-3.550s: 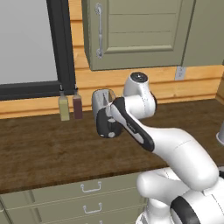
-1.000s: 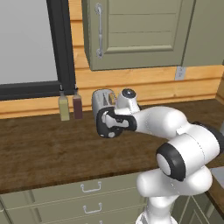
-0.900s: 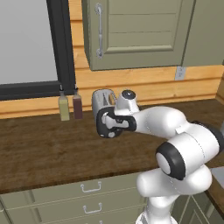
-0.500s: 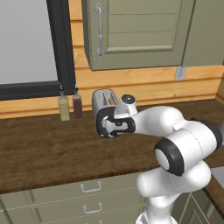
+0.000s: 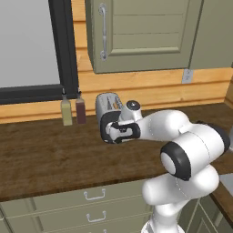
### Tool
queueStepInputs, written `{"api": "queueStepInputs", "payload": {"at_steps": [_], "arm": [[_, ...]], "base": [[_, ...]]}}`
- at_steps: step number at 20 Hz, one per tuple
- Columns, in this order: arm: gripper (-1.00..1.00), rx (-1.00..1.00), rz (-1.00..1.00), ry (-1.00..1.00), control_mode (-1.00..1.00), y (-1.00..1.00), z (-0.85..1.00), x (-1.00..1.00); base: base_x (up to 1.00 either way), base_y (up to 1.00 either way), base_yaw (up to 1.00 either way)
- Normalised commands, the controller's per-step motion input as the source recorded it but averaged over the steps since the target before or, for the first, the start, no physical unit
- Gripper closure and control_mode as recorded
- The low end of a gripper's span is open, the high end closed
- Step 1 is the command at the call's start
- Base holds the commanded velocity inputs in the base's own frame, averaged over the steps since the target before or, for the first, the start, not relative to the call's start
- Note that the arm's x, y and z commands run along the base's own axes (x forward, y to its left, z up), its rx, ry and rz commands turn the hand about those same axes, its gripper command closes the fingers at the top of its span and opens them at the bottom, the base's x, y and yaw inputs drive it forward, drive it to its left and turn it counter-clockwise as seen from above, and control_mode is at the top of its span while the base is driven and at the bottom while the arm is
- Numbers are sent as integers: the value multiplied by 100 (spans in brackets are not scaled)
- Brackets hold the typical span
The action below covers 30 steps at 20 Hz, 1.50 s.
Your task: Start the toaster. Once the lever pops up, take the bread to the plate on the dining counter.
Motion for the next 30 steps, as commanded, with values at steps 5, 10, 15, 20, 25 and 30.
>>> {"api": "queueStepInputs", "payload": {"at_steps": [5, 10, 15, 20, 25, 30], "arm": [[-100, 0, 0, -1, -100, -1, 0, 0], [-100, 0, 0, -12, -100, 0, 23, -1], [-100, 1, 0, -11, -100, -1, 62, -1], [-100, 1, 0, -14, -100, -7, 58, 0], [-100, 2, 0, -21, -100, -16, 46, 0], [-100, 1, -1, -19, -100, 2, 34, 0]], "base": [[0, 0, 0], [0, 0, 0], [0, 0, 0], [0, 0, 0], [0, 0, 0], [0, 0, 0]]}}
